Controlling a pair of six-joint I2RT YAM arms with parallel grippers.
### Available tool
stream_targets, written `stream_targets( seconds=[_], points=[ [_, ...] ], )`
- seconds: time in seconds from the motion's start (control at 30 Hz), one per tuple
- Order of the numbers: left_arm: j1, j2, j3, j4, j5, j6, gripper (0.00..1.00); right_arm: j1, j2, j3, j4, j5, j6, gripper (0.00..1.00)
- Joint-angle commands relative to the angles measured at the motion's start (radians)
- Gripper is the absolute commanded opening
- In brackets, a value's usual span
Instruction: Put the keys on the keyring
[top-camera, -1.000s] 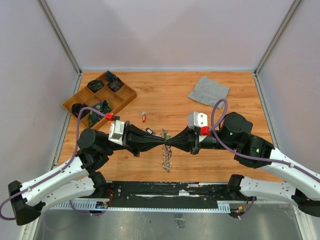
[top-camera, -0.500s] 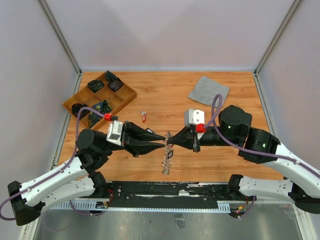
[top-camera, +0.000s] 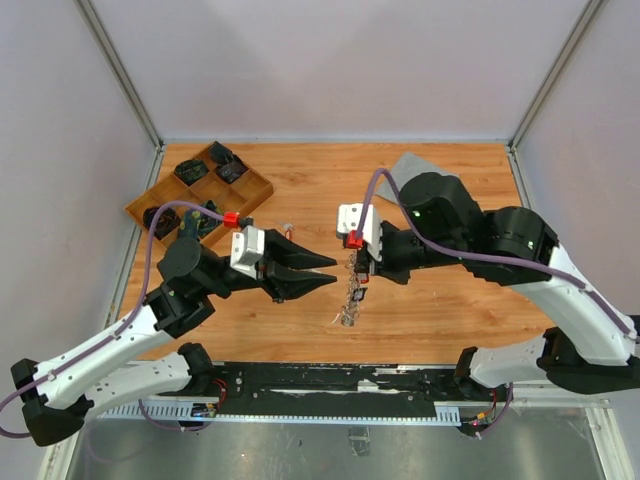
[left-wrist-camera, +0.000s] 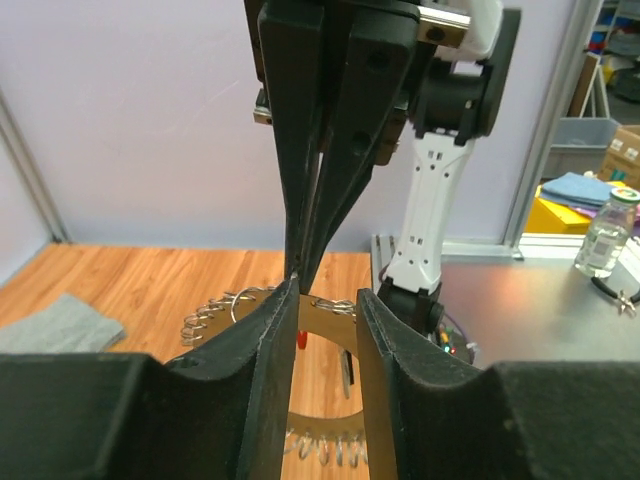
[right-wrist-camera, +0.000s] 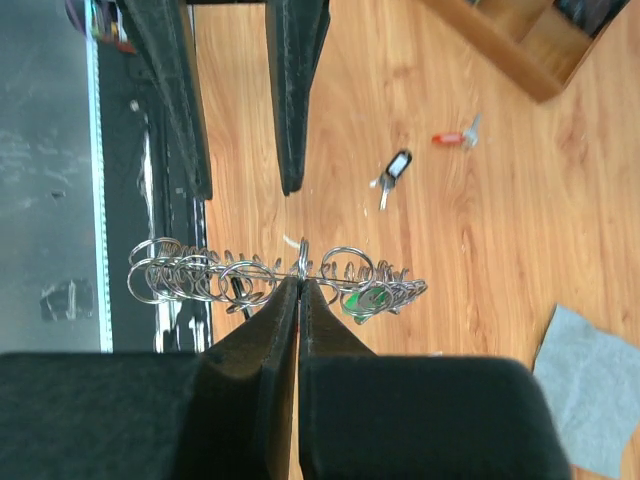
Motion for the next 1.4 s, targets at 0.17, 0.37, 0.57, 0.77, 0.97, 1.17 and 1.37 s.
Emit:
stream_targets(
  seconds=[0.17,0.37,0.57,0.77,0.97,1.17,1.37],
  points=[
    [-0.002,0.063,0.042,-0.147,-0.043,0.073,0.37,0.007,0.094,0.111,-0.216,0.06,-0.051,0.01],
    [-0.004,0.079,0.042,-0.169,-0.039,0.091,0.39,0.012,0.11,0.12,-0.218,0.034,-0.053,0.01],
    [-0.004,0.093,0.039,-0.134,-0.012,0.077,0.4,0.014,0.121,0.103,-0.186,0.014,-0.053,0.01],
    [-0.004,0.101,0.036,-0.125,-0.006,0.075,0.4,0.017,0.13,0.097,-0.164,-0.005,-0.052,0.01],
    [-0.004,0.105,0.033,-0.109,0.0,0.069,0.39,0.018,0.135,0.088,-0.151,-0.017,-0.051,0.01],
    [-0.004,0.117,0.034,-0.097,0.012,0.065,0.31,0.02,0.132,0.074,-0.132,-0.036,-0.047,0.01],
    [-0.004,0.121,0.033,-0.094,0.018,0.063,0.16,0.02,0.121,0.059,-0.113,-0.05,-0.041,0.01]
  ],
)
